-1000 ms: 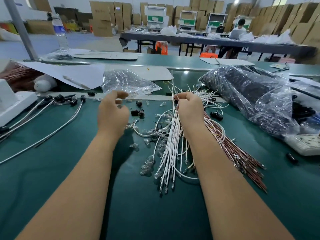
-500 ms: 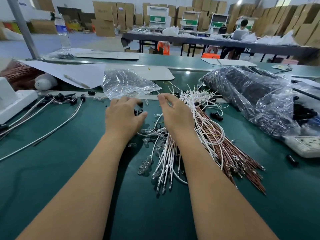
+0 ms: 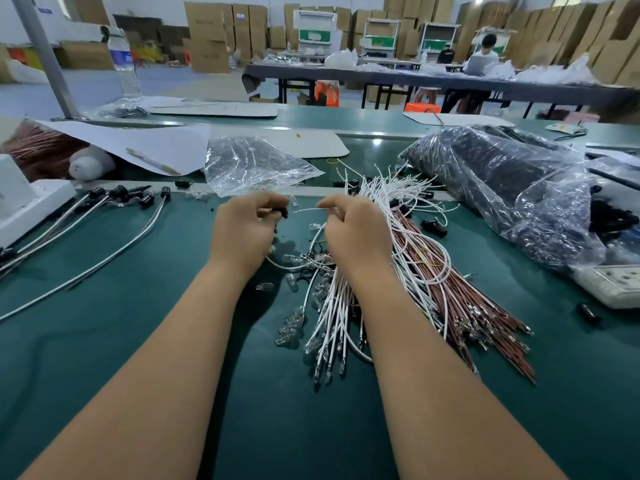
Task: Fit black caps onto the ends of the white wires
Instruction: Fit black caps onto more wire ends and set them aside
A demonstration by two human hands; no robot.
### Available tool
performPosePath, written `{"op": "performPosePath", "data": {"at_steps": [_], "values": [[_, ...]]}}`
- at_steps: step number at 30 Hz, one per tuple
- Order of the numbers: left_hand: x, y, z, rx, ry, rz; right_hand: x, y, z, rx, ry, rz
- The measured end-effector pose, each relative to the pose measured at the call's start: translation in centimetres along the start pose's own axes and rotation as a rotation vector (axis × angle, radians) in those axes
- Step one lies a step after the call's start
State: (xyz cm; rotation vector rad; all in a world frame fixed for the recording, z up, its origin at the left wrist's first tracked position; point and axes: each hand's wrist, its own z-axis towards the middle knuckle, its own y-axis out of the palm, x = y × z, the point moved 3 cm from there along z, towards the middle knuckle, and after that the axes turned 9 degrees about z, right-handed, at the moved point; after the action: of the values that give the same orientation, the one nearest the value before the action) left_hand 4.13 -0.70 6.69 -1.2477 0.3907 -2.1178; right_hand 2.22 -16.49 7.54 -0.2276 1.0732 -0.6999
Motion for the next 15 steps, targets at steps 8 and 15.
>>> {"op": "performPosePath", "data": {"at_steps": [8,15], "values": [[-0.03,-0.07,0.07,-0.06,-0.147,-0.481,-0.2,-0.78,0.13,0.109,0.073,0.124],[0.5,0.27,-0.1,-0.164,-0.117,-0.594,-0.16,-0.52,0.25,0.099,-0.012,0.064]]}}
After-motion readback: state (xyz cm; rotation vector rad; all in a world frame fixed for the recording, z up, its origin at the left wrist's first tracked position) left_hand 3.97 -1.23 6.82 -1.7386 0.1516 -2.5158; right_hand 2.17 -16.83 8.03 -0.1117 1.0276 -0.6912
